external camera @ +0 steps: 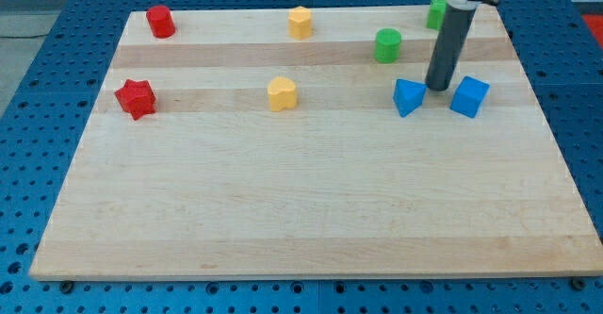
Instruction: Move the blue triangle to the bottom left of the board
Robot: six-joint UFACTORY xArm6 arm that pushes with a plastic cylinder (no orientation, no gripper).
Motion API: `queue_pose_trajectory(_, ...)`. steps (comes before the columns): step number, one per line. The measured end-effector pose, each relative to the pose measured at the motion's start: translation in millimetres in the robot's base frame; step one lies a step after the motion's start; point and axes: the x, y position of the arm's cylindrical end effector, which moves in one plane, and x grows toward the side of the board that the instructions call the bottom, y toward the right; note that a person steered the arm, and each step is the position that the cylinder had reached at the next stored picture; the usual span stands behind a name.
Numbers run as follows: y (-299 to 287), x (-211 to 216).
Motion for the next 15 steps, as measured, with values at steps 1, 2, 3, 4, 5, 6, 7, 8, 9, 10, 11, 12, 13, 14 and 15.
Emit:
queue_pose_trajectory(1,-19,18)
queue_pose_trajectory(2,-46,28)
queue_pose_trajectory(3,-76,32)
queue_pose_trajectory(4,-99,52)
queue_pose_trajectory(5,-117,76)
queue_pose_trajectory(6,-131,106)
queue_pose_trajectory(7,-139,133)
queue_pose_trajectory(8,-161,149)
queue_pose_trajectory(9,-190,166)
queue_pose_trajectory(10,-217,180)
queue_pose_trajectory(11,-247,191)
queue_pose_trajectory(12,-279,202)
queue_pose_trajectory(13,-312,205)
queue_pose_trajectory(14,-343,205)
queue_pose_trajectory(15,-366,205)
